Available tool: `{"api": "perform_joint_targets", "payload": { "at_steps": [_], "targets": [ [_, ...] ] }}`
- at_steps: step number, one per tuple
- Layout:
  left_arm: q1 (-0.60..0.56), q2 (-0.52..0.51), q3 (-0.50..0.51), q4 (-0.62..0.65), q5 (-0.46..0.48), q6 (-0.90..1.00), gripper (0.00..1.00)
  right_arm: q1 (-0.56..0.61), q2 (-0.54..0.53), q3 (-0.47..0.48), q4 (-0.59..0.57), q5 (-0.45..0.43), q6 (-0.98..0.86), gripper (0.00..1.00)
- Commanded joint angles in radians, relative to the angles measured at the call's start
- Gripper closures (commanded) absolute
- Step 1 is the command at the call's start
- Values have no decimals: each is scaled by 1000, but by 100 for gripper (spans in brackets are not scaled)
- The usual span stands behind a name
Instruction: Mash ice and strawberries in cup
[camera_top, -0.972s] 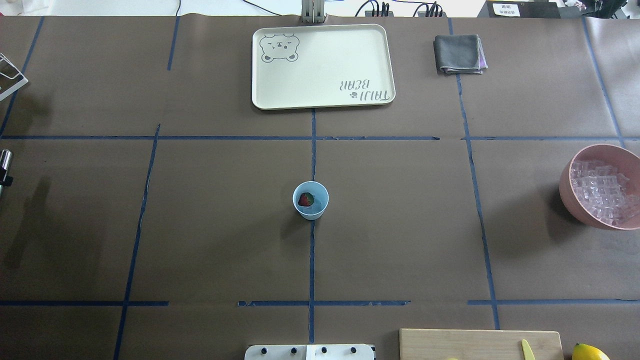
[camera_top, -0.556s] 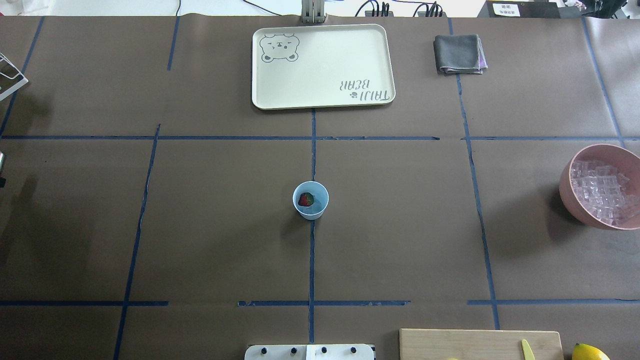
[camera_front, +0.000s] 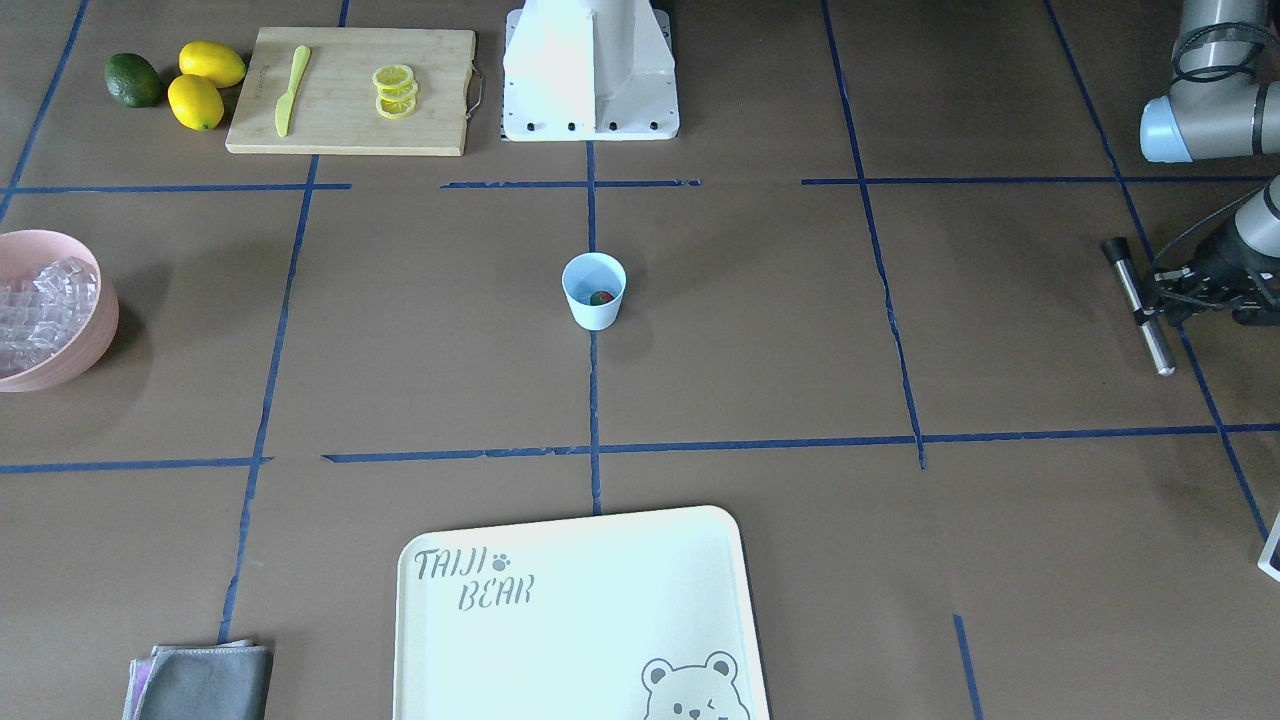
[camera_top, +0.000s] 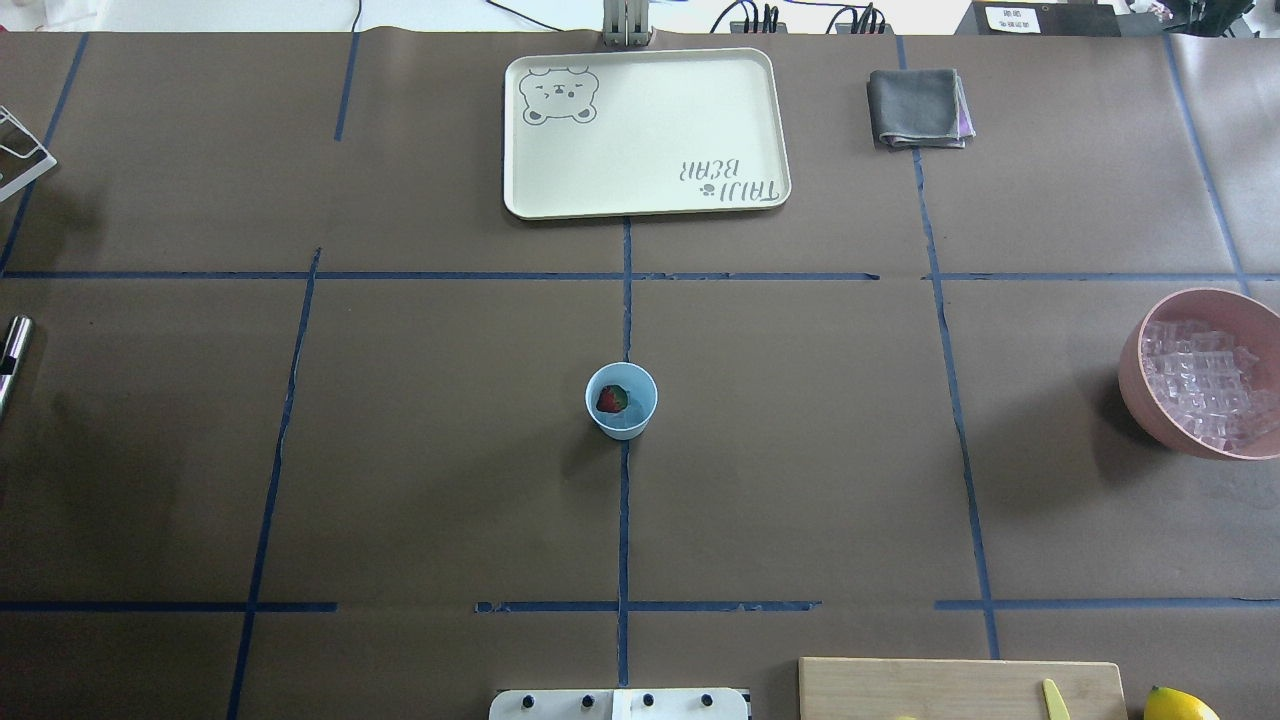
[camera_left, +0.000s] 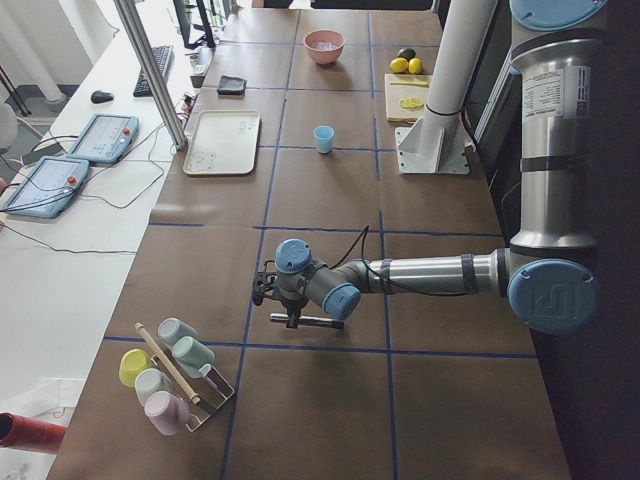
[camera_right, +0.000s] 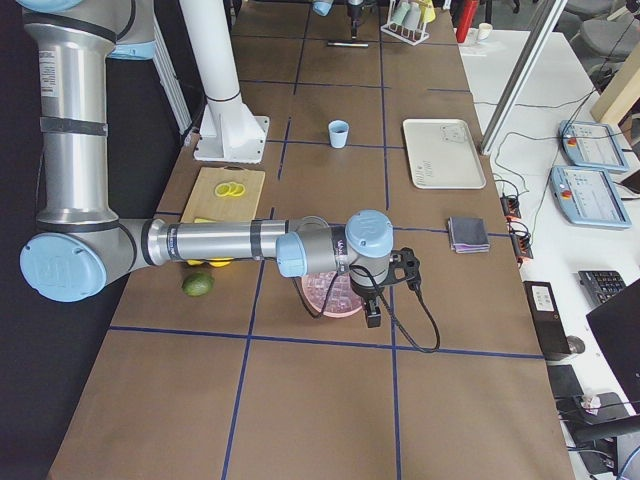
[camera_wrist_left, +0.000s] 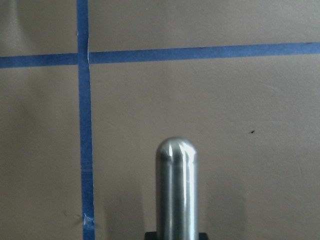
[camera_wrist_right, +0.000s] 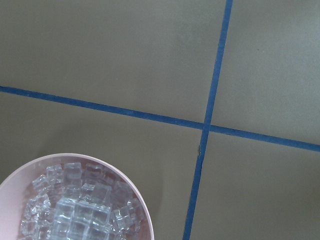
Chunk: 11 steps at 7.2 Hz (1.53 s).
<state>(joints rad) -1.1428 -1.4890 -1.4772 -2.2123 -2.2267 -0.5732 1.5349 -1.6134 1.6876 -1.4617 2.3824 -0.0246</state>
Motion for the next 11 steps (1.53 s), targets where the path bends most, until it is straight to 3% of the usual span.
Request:
{"api": "perform_joint_targets", "payload": {
  "at_steps": [1,3,5,8,10,11],
  "targets": [
    [0,0,0,-3,6,3,0,1,1,-2,0,0,0,0],
    [-3,-8,-12,5,-8,15,0,1,1,0,1,1,0,0],
    [-56,-10,-31,89,-89,189,0,1,1,-2,6,3,0,1],
    [-300,-42,-136,514,-99,657,0,1,-3,-3,11,4,0,1],
    [-412,-65,-137,665,-102,847,0,1,-6,-5,7,9,2,0],
    [-458,-62,-167,718,-103,855,0,1,-7,-5,7,11,2,1]
  ]
}}
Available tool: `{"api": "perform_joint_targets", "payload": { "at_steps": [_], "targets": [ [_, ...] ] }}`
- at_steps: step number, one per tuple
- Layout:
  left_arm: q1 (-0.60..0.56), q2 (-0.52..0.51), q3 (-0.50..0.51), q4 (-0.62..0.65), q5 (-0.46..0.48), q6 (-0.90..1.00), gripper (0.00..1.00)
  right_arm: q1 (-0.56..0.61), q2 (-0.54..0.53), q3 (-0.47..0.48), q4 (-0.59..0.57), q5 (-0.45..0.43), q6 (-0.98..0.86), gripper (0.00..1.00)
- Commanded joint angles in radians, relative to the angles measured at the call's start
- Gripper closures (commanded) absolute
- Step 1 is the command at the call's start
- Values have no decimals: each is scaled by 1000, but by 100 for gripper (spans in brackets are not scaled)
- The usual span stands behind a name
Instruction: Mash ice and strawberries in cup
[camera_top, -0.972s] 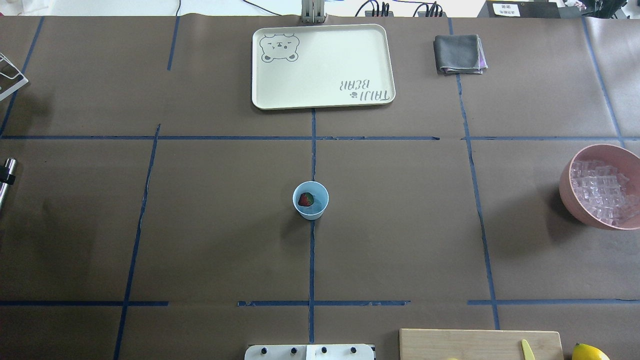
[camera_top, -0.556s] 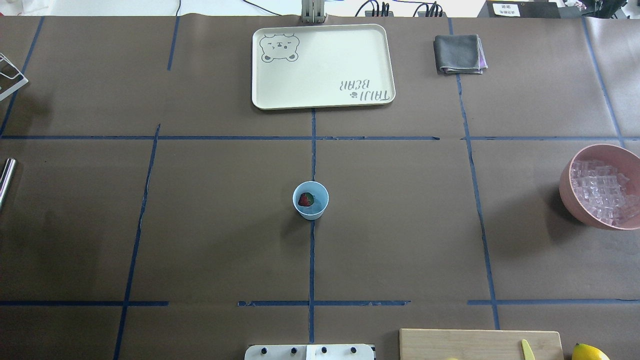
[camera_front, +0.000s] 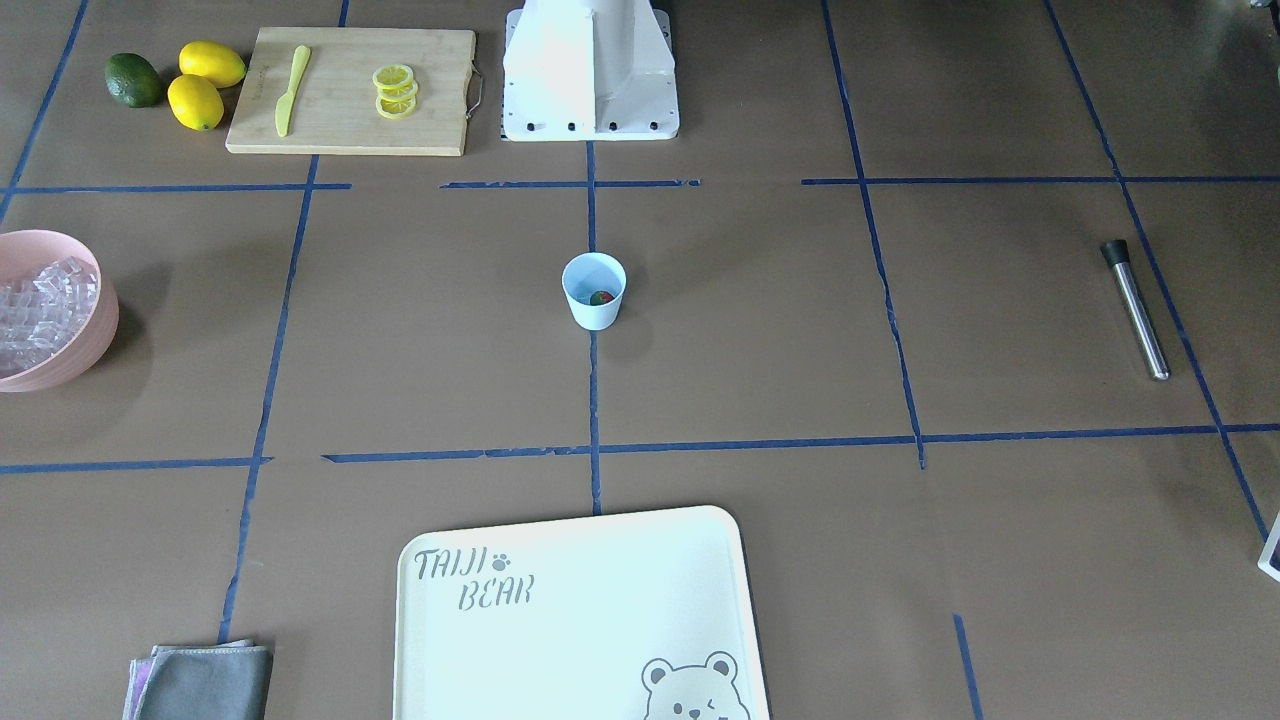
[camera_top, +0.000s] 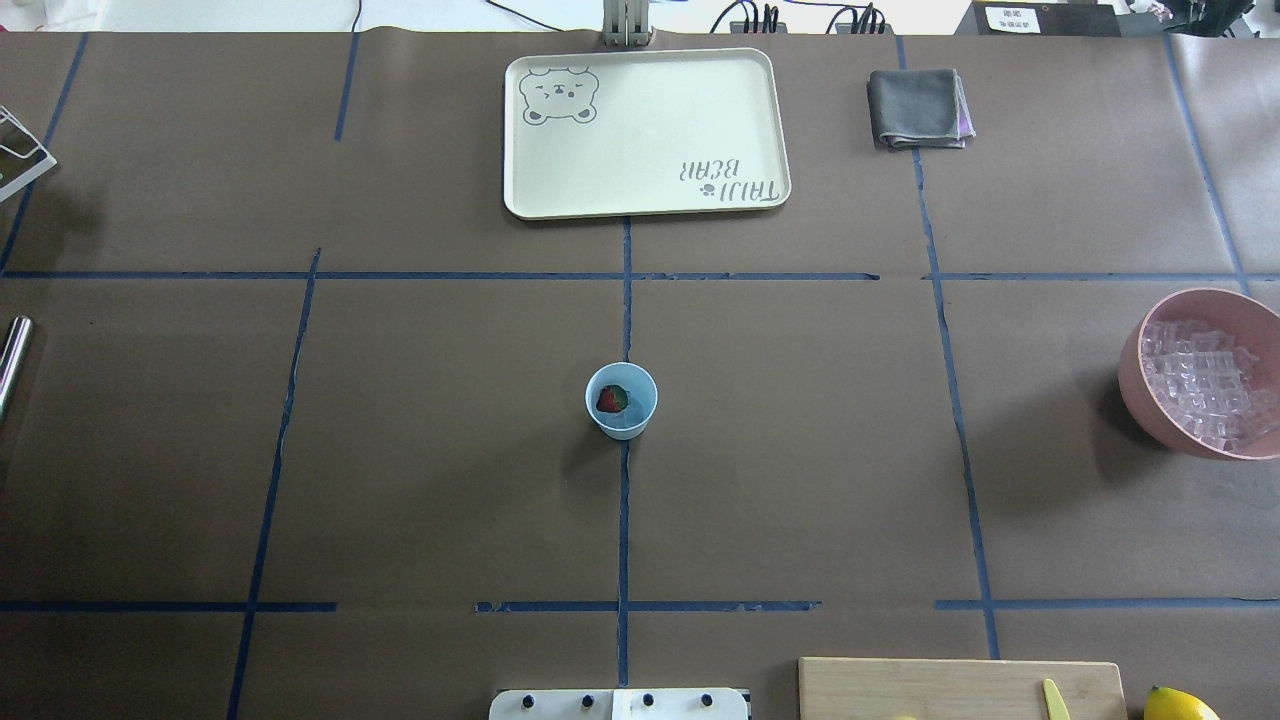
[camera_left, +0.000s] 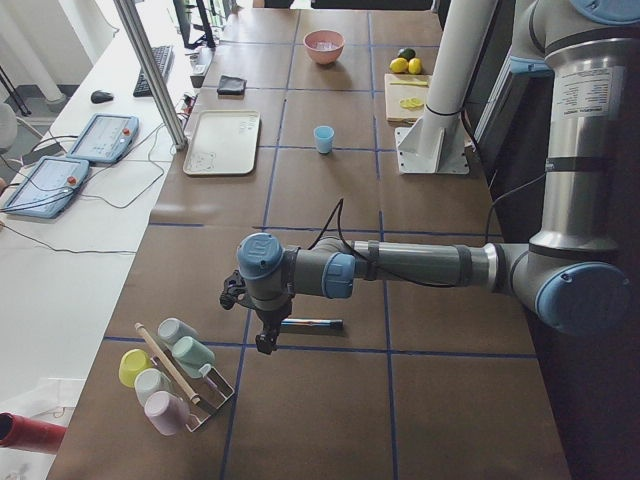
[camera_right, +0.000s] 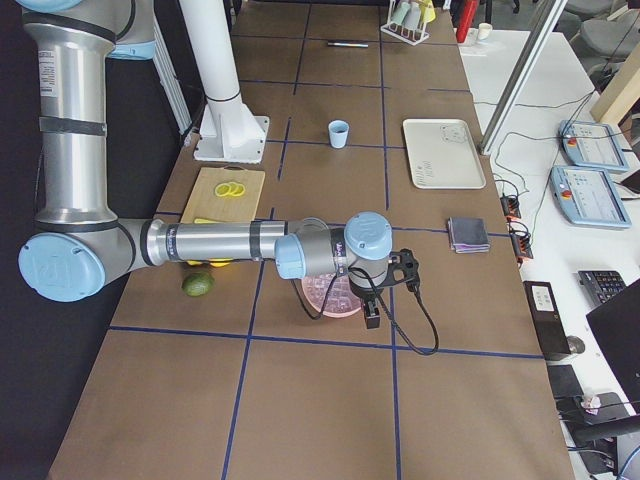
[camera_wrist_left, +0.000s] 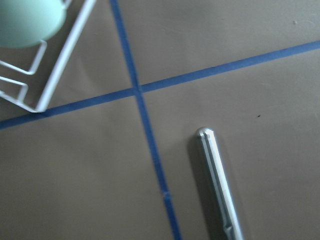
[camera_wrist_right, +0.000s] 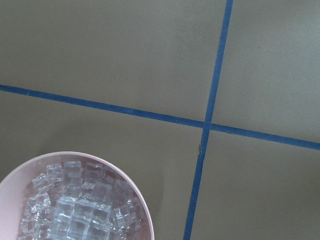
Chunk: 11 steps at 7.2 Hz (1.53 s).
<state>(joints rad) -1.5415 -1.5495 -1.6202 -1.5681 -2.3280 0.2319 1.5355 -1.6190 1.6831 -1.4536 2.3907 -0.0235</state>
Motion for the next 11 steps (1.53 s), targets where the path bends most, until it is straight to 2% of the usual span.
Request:
{"api": "perform_joint_targets", "payload": {
  "at_steps": [1,8,11],
  "targets": [
    [-61,11,-62,118,1,40,0,0,1,-3,-1,2,1,0],
    [-61,55,-49,103,-7,27,0,0,-4,-22,1,1,-6,0],
    [-61,55,-56,103,-5,27,0,2,10,-57,-2,7,-10,1]
  ]
}}
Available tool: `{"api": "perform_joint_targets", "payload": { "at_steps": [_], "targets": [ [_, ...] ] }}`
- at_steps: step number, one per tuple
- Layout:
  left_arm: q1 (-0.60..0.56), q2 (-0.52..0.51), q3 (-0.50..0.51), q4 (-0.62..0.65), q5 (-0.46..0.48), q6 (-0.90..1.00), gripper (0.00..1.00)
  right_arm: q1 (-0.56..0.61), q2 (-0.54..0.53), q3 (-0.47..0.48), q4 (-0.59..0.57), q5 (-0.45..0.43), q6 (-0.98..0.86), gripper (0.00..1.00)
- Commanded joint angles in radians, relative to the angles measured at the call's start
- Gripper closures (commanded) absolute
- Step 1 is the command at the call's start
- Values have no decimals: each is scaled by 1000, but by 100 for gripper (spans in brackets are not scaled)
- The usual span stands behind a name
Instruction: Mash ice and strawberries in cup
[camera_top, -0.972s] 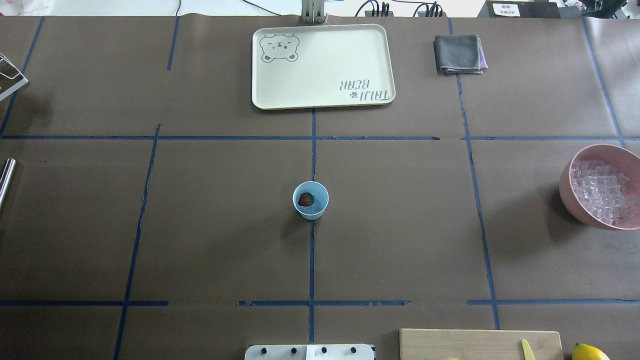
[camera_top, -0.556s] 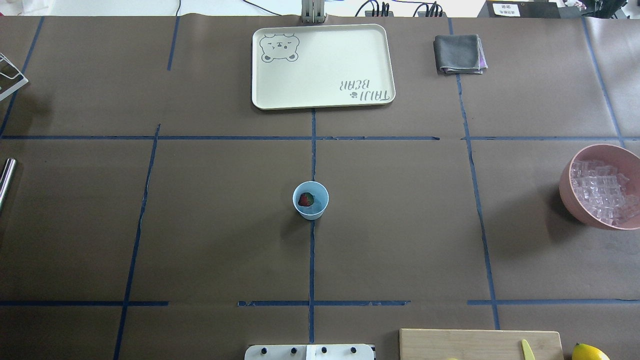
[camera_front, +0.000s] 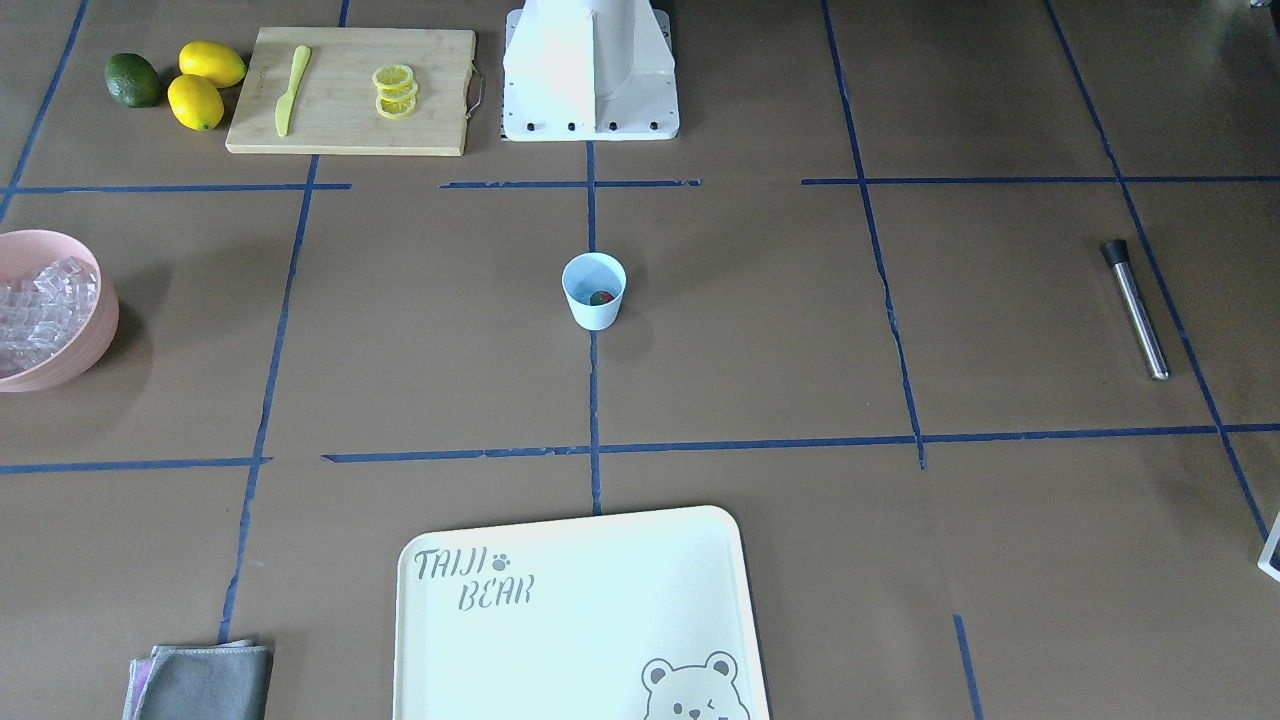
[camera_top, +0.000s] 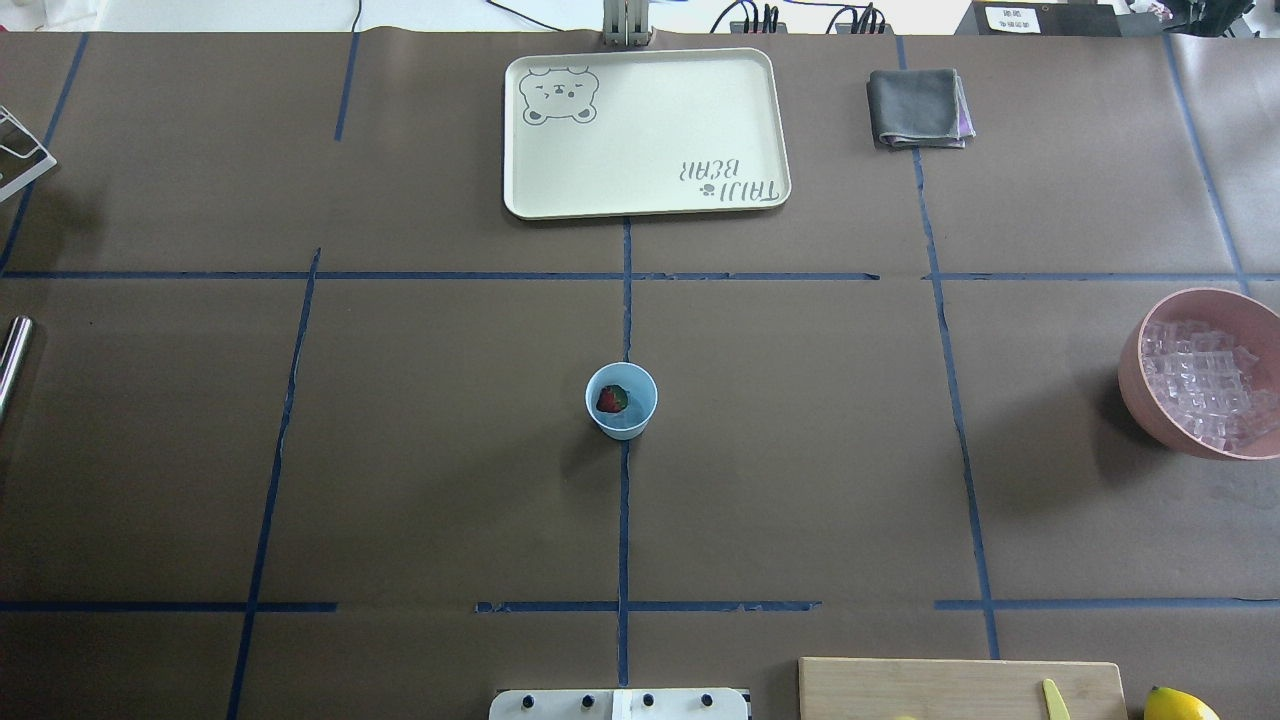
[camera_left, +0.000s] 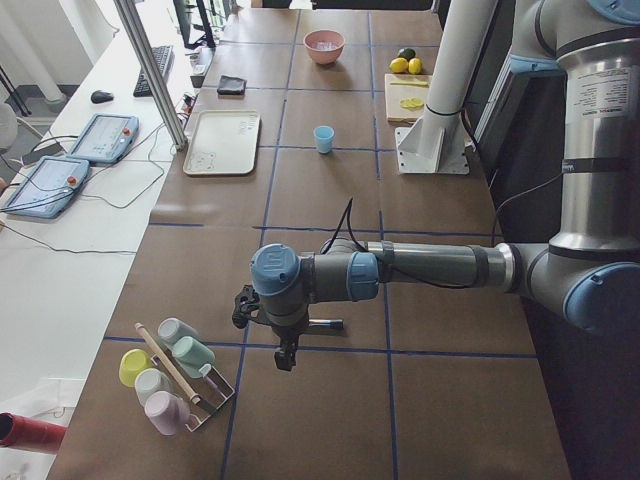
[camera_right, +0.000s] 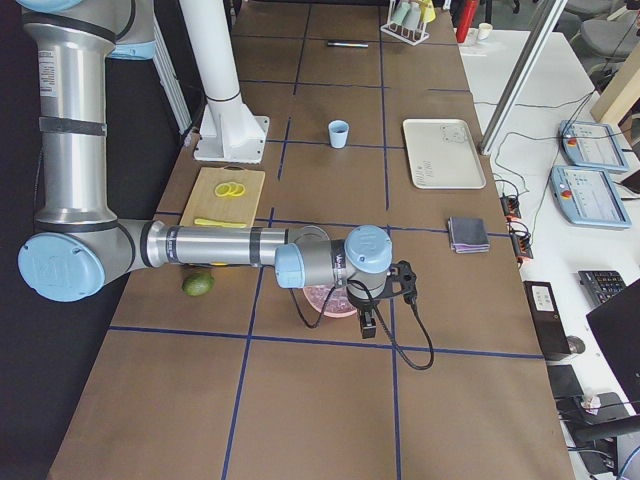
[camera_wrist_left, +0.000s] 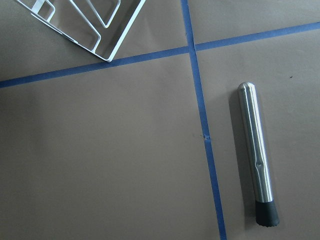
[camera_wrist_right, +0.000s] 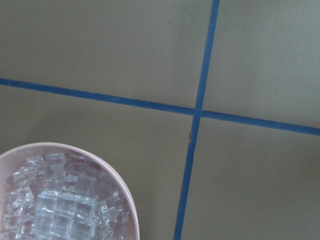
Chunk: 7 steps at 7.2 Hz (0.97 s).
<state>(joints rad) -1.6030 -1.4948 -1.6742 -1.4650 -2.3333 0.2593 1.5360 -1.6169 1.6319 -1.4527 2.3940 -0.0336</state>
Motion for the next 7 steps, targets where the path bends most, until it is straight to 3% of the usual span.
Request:
{"api": "perform_joint_targets", "payload": {
  "at_steps": [1,4,7],
  "targets": [
    [0,1,-4,0,0,0,0,12,14,-4,-11,7,0,0],
    [2,-1,-5,-2,0,0,0,75,0,-14,-44,71,-2,1],
    [2,-1,-5,-2,0,0,0,76,0,-14,-40,67,-3,1]
  ]
}}
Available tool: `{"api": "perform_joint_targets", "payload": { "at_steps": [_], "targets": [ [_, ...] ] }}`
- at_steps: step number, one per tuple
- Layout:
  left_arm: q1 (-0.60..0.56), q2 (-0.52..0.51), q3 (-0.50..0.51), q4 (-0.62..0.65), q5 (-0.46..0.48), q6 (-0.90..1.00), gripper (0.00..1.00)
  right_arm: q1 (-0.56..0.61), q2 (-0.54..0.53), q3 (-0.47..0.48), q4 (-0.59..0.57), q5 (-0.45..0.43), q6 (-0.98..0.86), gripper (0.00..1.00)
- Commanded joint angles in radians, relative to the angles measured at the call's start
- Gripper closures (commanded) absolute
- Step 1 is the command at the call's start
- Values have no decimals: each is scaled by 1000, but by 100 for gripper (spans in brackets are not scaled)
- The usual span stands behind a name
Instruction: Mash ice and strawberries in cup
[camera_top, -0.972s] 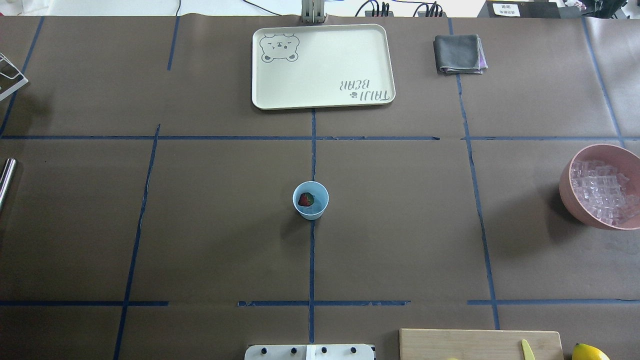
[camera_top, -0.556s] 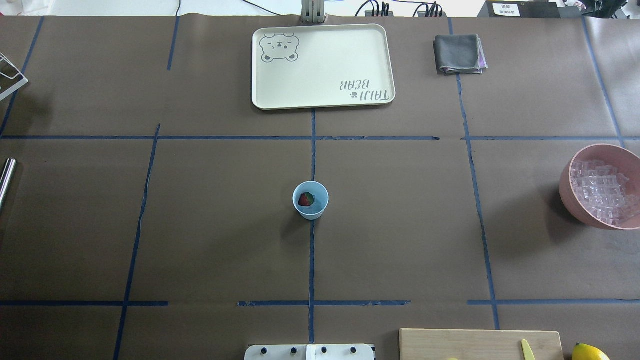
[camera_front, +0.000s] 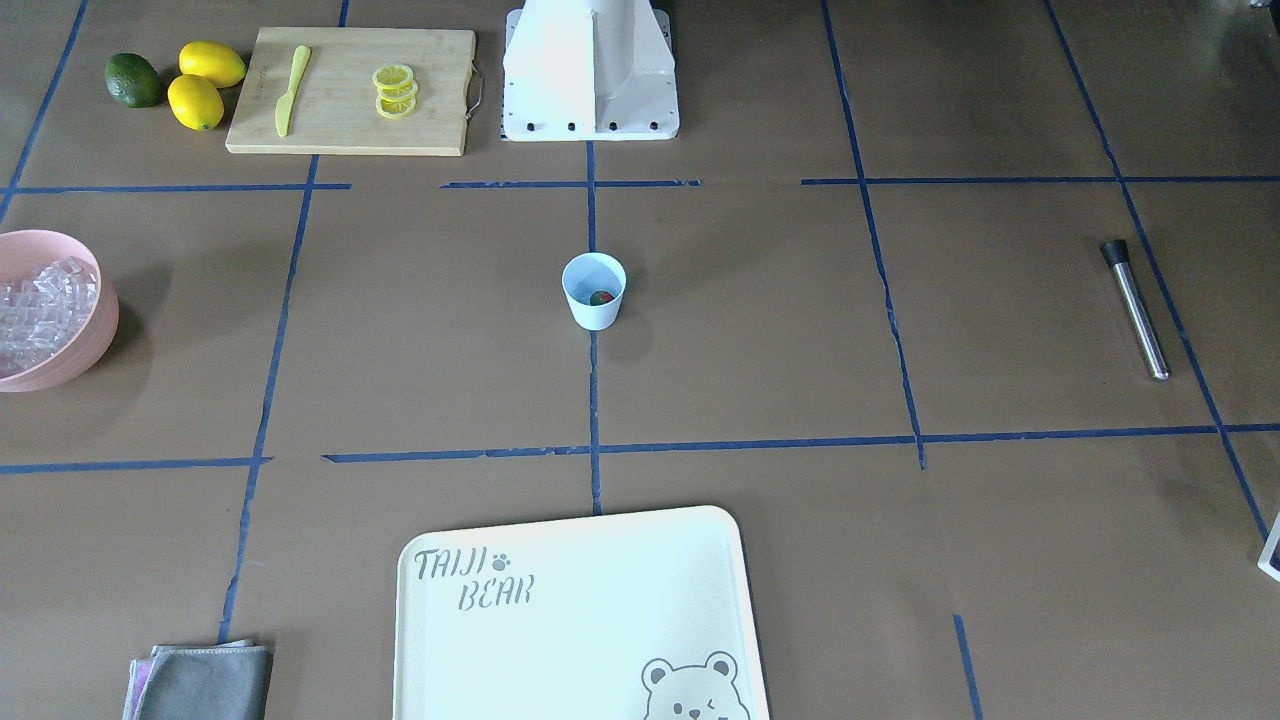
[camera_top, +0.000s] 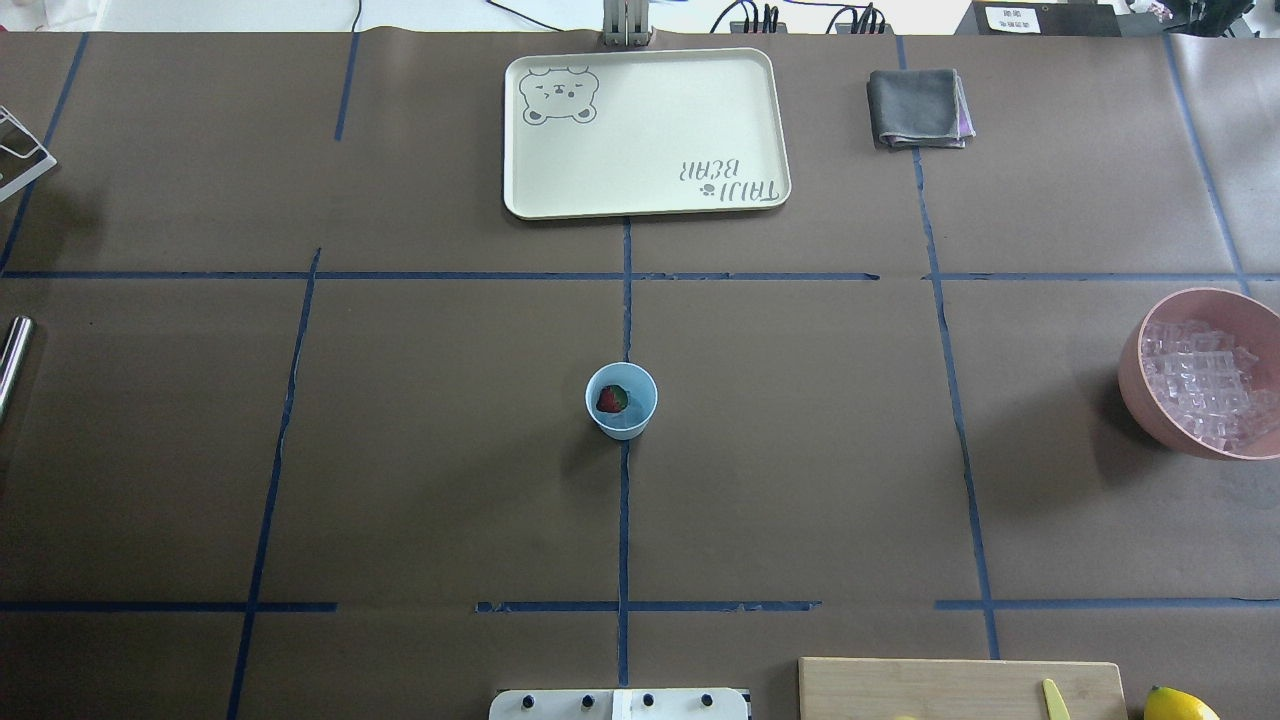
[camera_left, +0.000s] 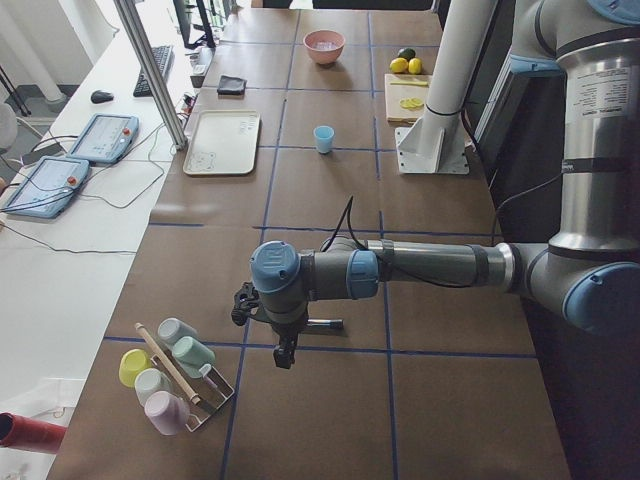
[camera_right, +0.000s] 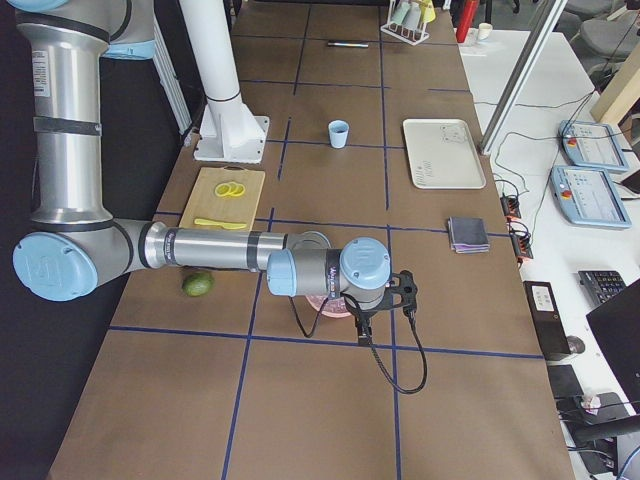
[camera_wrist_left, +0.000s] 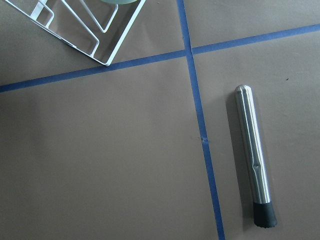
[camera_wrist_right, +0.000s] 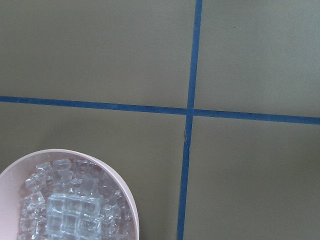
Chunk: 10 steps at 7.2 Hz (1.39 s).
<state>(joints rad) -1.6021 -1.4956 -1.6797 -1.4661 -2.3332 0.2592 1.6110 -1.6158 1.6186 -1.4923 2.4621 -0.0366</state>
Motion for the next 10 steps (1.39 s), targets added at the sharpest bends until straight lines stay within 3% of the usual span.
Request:
{"api": "perform_joint_targets", "payload": {
  "at_steps": [1,10],
  "targets": [
    [1,0,2,0,0,0,0,1,-3,1,0,-5,0,1],
    [-2,-32,-3,-8,0,-23,0,1,-3,3,3,-12,7,1]
  ]
}}
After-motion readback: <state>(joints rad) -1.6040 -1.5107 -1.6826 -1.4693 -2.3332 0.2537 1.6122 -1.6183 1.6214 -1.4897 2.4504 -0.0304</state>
